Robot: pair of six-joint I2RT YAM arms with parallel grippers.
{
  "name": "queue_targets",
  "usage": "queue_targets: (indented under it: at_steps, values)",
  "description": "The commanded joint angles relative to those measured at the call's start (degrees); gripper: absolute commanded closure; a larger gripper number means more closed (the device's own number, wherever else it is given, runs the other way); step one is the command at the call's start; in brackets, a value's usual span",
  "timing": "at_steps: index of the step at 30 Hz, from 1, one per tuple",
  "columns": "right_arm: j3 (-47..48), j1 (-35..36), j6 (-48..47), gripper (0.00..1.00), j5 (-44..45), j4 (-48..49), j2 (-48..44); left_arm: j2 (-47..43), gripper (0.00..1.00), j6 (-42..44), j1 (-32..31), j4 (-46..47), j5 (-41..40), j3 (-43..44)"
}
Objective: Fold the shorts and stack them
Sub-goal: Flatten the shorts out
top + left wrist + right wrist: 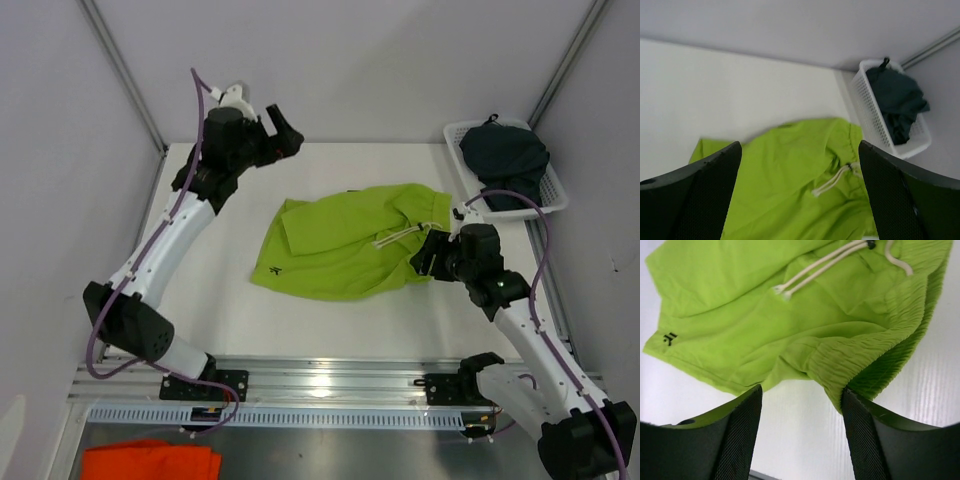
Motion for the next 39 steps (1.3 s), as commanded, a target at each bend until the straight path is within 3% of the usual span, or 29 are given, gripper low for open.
queue_targets:
  at_steps: [1,3,11,13,17,23,29,34,39]
  values:
    - [1.3,2.7,2.6,0.34,0.5,-2.5,-2.8,-5.8,0.01,1.6,0.0,1.0,0.5,-14.1]
    - [1.7,4.1,3.9,0.33,1.5,-2.7,-5.0,-7.7,0.01,1.3,-0.1,1.3,0.7,-19.5]
    - [5.3,6.2,4.5,0.32,6.4,-4.0,-4.2,-3.5,0.01,-0.4,0.0,1.0,-0.4,-27.8]
    - [5.7,6.7,5.1,0.38,7.3,-4.6,-4.0,-0.7,0.01,0.1,0.3,1.0,-2.5,-27.6]
    - [3.9,7.7,5.8,0.39,10.3,-2.0,-5.1,3.6,0.01,0.2,1.3,2.2,-2.0,-26.4]
    - [1.9,8.8,6.7,0.37,7.4,2.3,3.8,8.8,0.01,-0.2,3.0,2.1,-0.9,-23.6]
    - [-2.2,15.9,9.7,0.37,9.0,9.6,9.3,12.6,0.01,-1.0,4.1,4.5,4.5,-21.8]
    - [-5.3,20.8,11.6,0.40,10.9,15.3,12.9,15.5,0.12,-3.0,4.2,6.8,7.2,-21.2]
    - [-8.9,24.1,14.2,0.41,13.0,20.2,17.0,18.2,0.30,-6.1,4.9,11.4,11.7,-21.2]
